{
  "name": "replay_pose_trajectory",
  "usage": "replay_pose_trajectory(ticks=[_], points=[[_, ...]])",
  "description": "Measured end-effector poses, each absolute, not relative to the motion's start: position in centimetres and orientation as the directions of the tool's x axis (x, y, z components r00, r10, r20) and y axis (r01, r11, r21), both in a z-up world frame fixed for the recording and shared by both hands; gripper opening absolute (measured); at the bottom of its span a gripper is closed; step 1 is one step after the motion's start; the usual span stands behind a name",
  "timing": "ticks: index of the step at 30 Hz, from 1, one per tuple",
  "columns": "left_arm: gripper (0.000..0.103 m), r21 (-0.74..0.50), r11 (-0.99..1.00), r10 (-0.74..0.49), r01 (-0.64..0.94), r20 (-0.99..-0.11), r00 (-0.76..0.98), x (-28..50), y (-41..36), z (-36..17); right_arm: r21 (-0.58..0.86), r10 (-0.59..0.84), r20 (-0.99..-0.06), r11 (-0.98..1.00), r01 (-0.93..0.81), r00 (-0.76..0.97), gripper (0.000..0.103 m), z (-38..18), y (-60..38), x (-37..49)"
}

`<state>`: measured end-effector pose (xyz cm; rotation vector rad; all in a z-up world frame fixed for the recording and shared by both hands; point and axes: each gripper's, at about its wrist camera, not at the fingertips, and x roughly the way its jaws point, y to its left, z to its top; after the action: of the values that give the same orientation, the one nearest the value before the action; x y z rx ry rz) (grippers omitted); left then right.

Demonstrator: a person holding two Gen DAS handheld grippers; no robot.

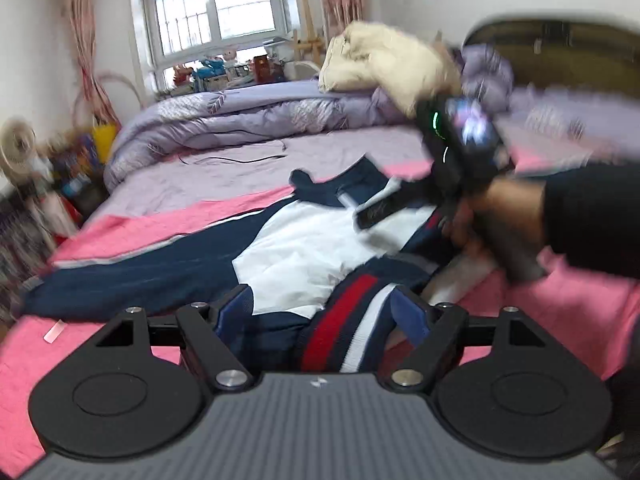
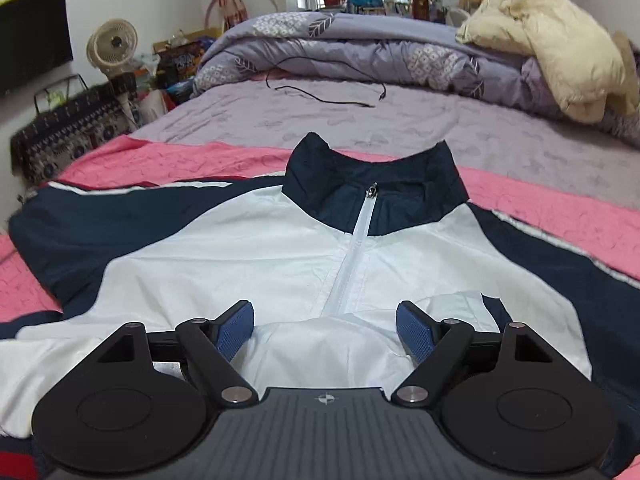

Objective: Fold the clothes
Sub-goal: 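Grasp the striped cuff with the right gripper and fold the sleeve across the front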

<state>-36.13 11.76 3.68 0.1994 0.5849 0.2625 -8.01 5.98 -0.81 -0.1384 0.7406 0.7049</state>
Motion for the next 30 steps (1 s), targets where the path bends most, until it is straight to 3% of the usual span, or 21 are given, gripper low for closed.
replay_pose_trajectory(ticks=[2,7,10,13,15,19,22,23,26,30], points=[[0.079,0.318,0.917,0.38,-0.239,-0.524,0.762,-34.9,12.3,2.5,0.14,0.556,-0.643,0.762,-0.632,0.527,0.079,0.0,4.9,-8.2],[0.08,0.307,0.884,0.468,-0.354,-0.548,0.693,-31.8,16.7,1.2,0.124,0.583,-0.529,0.772,-0.624,0.616,0.082,3.3,-0.9,-11.0],[0.08,0.293,0.879,0.477,-0.376,-0.565,0.674,-29.9,19.0,0.5,-0.033,0.527,-0.476,0.789,-0.613,0.704,0.086,4.1,-4.7,-13.9],[0.08,0.289,0.88,0.475,-0.378,-0.58,0.662,-28.7,20.1,0.0,-0.203,0.449,-0.504,0.769,-0.607,0.738,0.083,2.8,-5.6,-15.3],[0.08,0.292,0.881,0.472,-0.372,-0.589,0.656,-28.8,20.1,-0.2,-0.247,0.427,-0.535,0.746,-0.618,0.729,0.073,1.8,-5.6,-15.4],[0.08,0.281,0.885,0.464,-0.372,-0.607,0.646,-28.9,20.1,-0.4,-0.17,0.439,-0.584,0.756,-0.632,0.682,0.061,0.4,-3.1,-13.7],[0.08,0.27,0.888,0.455,-0.371,-0.621,0.638,-29.0,20.1,-0.6,-0.112,0.401,-0.626,0.803,-0.586,0.669,0.031,-0.5,-0.8,-11.7],[0.08,0.27,0.89,0.453,-0.368,-0.624,0.637,-29.1,20.1,-0.5,-0.085,0.385,-0.646,0.822,-0.564,0.659,0.012,-0.7,-0.2,-10.9],[0.08,0.267,0.9,0.434,-0.345,-0.631,0.643,-29.5,20.1,0.0,0.001,0.384,-0.654,0.862,-0.508,0.652,0.011,-0.2,-0.1,-9.7],[0.08,0.222,0.929,0.367,-0.295,-0.646,0.669,-30.7,20.3,1.7,0.001,0.379,-0.644,0.869,-0.495,0.664,0.011,1.5,-0.3,-9.6]])
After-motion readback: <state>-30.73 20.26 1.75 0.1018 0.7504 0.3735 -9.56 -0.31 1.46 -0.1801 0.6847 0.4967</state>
